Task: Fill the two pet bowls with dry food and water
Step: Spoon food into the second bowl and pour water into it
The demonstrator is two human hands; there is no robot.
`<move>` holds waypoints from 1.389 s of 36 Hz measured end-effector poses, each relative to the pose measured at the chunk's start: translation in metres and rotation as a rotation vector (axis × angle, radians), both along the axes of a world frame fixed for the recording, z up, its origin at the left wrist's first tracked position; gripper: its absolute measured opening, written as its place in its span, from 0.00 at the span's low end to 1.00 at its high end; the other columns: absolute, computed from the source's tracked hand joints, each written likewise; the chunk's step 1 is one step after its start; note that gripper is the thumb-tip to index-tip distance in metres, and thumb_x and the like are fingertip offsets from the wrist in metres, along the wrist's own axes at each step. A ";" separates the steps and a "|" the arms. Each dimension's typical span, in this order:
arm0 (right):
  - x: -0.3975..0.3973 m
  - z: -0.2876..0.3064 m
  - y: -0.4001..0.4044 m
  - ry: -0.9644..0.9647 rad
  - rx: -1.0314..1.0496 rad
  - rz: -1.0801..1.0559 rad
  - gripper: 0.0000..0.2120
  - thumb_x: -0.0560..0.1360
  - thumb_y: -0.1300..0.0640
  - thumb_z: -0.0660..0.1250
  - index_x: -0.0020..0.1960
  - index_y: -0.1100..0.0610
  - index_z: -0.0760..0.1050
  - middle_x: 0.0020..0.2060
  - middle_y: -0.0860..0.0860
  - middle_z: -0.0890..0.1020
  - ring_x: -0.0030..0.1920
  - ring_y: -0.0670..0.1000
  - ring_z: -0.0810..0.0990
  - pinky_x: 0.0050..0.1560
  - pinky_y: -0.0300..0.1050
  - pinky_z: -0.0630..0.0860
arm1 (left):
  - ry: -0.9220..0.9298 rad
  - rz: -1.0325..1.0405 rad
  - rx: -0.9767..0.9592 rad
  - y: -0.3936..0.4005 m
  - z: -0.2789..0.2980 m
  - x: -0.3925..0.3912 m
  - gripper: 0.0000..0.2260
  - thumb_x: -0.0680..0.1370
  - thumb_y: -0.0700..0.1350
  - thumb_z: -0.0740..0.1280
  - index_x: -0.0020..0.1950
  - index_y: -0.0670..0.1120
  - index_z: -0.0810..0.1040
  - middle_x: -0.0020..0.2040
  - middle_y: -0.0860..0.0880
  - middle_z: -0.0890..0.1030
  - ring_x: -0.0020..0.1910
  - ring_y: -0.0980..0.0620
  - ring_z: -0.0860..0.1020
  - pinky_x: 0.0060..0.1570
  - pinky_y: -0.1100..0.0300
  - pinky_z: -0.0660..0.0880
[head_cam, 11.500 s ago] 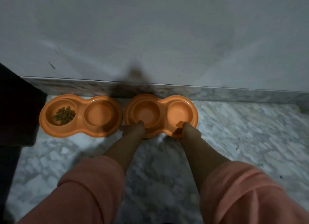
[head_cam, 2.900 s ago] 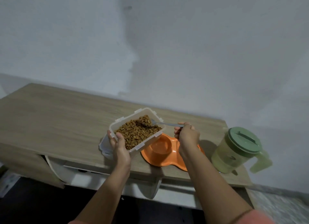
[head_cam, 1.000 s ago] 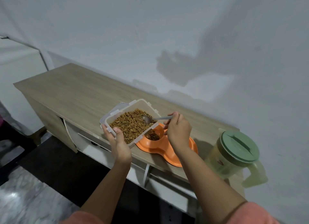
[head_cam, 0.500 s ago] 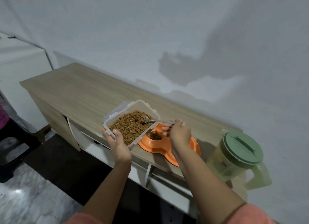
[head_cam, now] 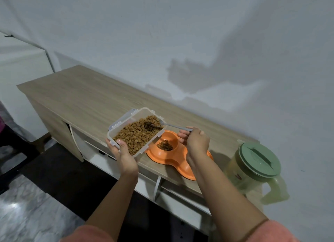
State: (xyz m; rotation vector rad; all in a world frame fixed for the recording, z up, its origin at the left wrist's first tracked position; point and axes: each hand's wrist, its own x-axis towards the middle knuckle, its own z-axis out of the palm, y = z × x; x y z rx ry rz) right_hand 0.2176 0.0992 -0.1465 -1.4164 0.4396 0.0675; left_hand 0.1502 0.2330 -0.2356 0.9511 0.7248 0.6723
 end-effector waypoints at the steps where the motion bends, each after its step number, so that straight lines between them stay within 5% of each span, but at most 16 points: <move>1: 0.001 0.000 -0.002 -0.003 0.009 -0.011 0.12 0.82 0.59 0.50 0.46 0.59 0.70 0.32 0.55 0.80 0.29 0.51 0.78 0.30 0.42 0.75 | -0.005 0.006 -0.004 0.001 0.000 0.001 0.26 0.81 0.59 0.53 0.77 0.62 0.47 0.77 0.44 0.60 0.73 0.44 0.64 0.72 0.42 0.62; 11: 0.007 -0.010 -0.023 -0.059 -0.157 -0.110 0.16 0.82 0.57 0.51 0.39 0.56 0.71 0.33 0.55 0.81 0.29 0.51 0.78 0.33 0.47 0.78 | 0.022 0.073 -0.003 0.015 -0.004 0.005 0.27 0.80 0.61 0.53 0.77 0.63 0.46 0.78 0.47 0.57 0.74 0.45 0.63 0.71 0.41 0.62; 17: 0.003 -0.023 -0.023 -0.099 -0.259 -0.078 0.15 0.82 0.57 0.50 0.45 0.59 0.73 0.32 0.53 0.80 0.28 0.50 0.78 0.37 0.51 0.79 | 0.032 0.065 0.012 0.017 -0.003 0.005 0.27 0.79 0.63 0.53 0.76 0.64 0.46 0.78 0.47 0.57 0.74 0.44 0.64 0.70 0.40 0.63; 23: 0.000 -0.043 -0.021 -0.351 -0.679 0.101 0.15 0.81 0.54 0.54 0.48 0.57 0.78 0.38 0.53 0.84 0.42 0.58 0.83 0.47 0.60 0.79 | 0.030 0.047 0.000 0.016 -0.003 0.005 0.27 0.78 0.64 0.54 0.75 0.65 0.47 0.79 0.48 0.56 0.74 0.42 0.63 0.70 0.38 0.64; 28: -0.008 -0.043 -0.024 -0.609 -0.828 0.246 0.12 0.80 0.59 0.58 0.54 0.61 0.80 0.43 0.55 0.85 0.45 0.55 0.83 0.47 0.45 0.76 | 0.053 0.041 0.013 0.012 0.000 0.006 0.28 0.81 0.61 0.53 0.78 0.61 0.45 0.79 0.47 0.54 0.75 0.44 0.61 0.72 0.43 0.61; 31: -0.010 -0.034 -0.020 -0.711 -0.784 0.121 0.18 0.79 0.53 0.54 0.54 0.60 0.79 0.41 0.53 0.84 0.42 0.53 0.83 0.47 0.44 0.77 | 0.029 0.043 0.016 0.012 0.001 0.005 0.27 0.81 0.60 0.53 0.77 0.62 0.46 0.79 0.47 0.56 0.75 0.43 0.62 0.72 0.42 0.62; 34: -0.011 -0.019 -0.014 -0.788 -0.664 0.017 0.21 0.79 0.48 0.51 0.52 0.59 0.78 0.36 0.50 0.80 0.34 0.51 0.81 0.38 0.54 0.79 | 0.044 0.031 0.035 0.012 -0.001 0.003 0.27 0.81 0.61 0.53 0.77 0.61 0.46 0.79 0.47 0.56 0.74 0.44 0.63 0.72 0.44 0.61; 40: -0.013 -0.002 0.002 -0.838 -0.668 0.121 0.18 0.80 0.51 0.52 0.52 0.59 0.78 0.35 0.49 0.80 0.33 0.51 0.80 0.38 0.55 0.79 | 0.020 0.006 0.059 0.005 -0.002 -0.005 0.28 0.80 0.62 0.54 0.77 0.63 0.45 0.79 0.47 0.55 0.75 0.44 0.61 0.73 0.42 0.60; 50: -0.016 -0.020 0.010 -0.912 -0.847 0.367 0.16 0.80 0.55 0.55 0.53 0.61 0.79 0.40 0.53 0.81 0.41 0.50 0.80 0.42 0.38 0.71 | -0.046 -0.046 0.100 0.000 0.009 -0.009 0.26 0.83 0.54 0.53 0.78 0.59 0.45 0.78 0.46 0.57 0.74 0.47 0.63 0.72 0.50 0.61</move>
